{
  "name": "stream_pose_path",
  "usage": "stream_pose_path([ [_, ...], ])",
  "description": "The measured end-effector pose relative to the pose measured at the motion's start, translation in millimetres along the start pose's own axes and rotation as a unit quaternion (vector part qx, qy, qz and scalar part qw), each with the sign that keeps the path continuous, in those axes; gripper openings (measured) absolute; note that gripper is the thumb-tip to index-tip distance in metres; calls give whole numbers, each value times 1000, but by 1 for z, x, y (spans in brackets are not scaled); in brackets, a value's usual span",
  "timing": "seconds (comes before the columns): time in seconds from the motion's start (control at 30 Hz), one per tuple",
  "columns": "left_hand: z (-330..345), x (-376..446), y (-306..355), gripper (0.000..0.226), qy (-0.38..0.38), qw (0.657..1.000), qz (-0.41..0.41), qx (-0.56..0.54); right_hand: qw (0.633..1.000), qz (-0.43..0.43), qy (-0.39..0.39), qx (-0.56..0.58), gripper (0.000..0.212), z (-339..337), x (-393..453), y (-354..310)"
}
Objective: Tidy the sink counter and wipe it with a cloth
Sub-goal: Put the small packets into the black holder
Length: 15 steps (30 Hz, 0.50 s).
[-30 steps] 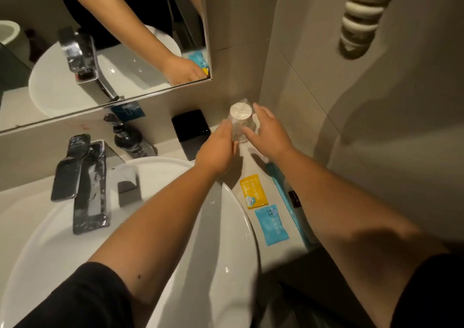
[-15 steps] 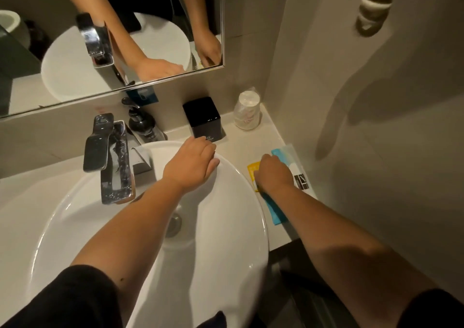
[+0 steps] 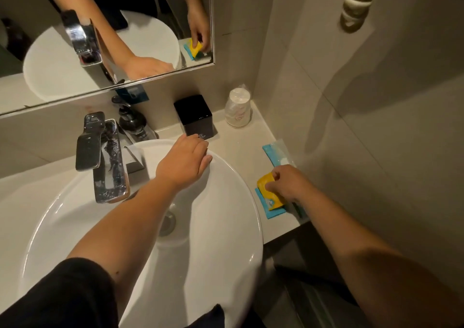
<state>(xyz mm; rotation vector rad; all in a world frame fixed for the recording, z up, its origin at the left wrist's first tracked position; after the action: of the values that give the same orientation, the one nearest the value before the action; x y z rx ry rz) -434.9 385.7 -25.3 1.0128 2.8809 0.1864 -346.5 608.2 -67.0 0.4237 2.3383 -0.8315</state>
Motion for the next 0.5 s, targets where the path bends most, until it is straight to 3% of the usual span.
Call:
stream_pose_path([
  [0.1, -1, 0, 1, 39, 6, 1000, 0, 1, 998, 7, 40, -52, 14, 11, 0, 8],
  [0.17, -1, 0, 1, 37, 8, 1000, 2, 2, 996, 11, 61, -66, 21, 11, 1, 10],
  [0.3, 0, 1, -1, 40, 4, 1000, -5, -7, 995, 31, 44, -82, 36, 14, 1, 14],
  [0.5, 1, 0, -1, 42, 13, 1000, -6, -10, 993, 43, 15, -108, 24, 24, -6, 15],
])
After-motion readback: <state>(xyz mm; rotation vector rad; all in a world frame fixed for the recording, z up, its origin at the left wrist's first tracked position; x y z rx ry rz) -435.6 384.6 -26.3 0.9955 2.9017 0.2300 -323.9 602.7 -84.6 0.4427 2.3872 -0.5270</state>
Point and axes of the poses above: each hand's wrist, its own x-axis towards the middle knuckle, its own z-axis out of the palm, y = z × x, the point moved 10 cm from there along x, towards the middle knuckle, and after that the axes turned 8 degrees about -y, right-handed, at the moved point
